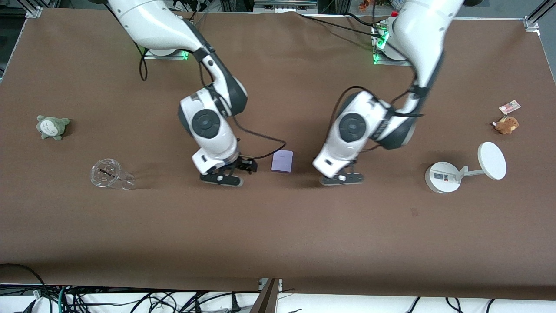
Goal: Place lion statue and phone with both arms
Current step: 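Grasp the lion with the left gripper while the right gripper grasps the phone, then lower the lion with the left gripper while the right gripper carries the phone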
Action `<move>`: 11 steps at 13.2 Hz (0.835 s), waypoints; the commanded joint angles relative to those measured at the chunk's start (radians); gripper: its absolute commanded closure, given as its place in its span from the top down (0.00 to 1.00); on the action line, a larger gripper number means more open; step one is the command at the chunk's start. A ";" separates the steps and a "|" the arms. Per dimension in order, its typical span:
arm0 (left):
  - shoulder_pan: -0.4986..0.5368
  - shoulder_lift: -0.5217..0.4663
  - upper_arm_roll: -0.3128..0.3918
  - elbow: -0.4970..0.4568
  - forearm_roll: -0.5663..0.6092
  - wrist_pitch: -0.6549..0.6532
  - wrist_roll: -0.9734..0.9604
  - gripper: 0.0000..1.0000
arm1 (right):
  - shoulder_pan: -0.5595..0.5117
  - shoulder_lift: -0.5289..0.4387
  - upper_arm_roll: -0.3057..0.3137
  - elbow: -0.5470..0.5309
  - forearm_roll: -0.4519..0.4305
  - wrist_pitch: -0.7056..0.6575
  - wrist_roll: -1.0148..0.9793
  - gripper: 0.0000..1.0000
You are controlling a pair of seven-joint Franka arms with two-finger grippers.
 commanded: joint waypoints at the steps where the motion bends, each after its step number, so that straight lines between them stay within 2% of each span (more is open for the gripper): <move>1: 0.159 -0.051 -0.013 -0.027 0.029 -0.058 0.200 0.00 | 0.065 0.067 -0.007 0.072 0.005 0.022 0.082 1.00; 3: 0.254 -0.041 -0.008 -0.027 0.030 -0.049 0.301 0.00 | 0.105 0.122 -0.010 0.147 0.000 0.022 0.141 1.00; 5: 0.337 -0.007 -0.008 -0.033 0.030 -0.031 0.390 0.00 | 0.131 0.150 -0.012 0.176 0.000 0.024 0.158 1.00; 11: 0.380 0.024 -0.005 -0.151 0.064 0.076 0.420 0.00 | 0.183 0.200 -0.016 0.191 -0.004 0.074 0.218 1.00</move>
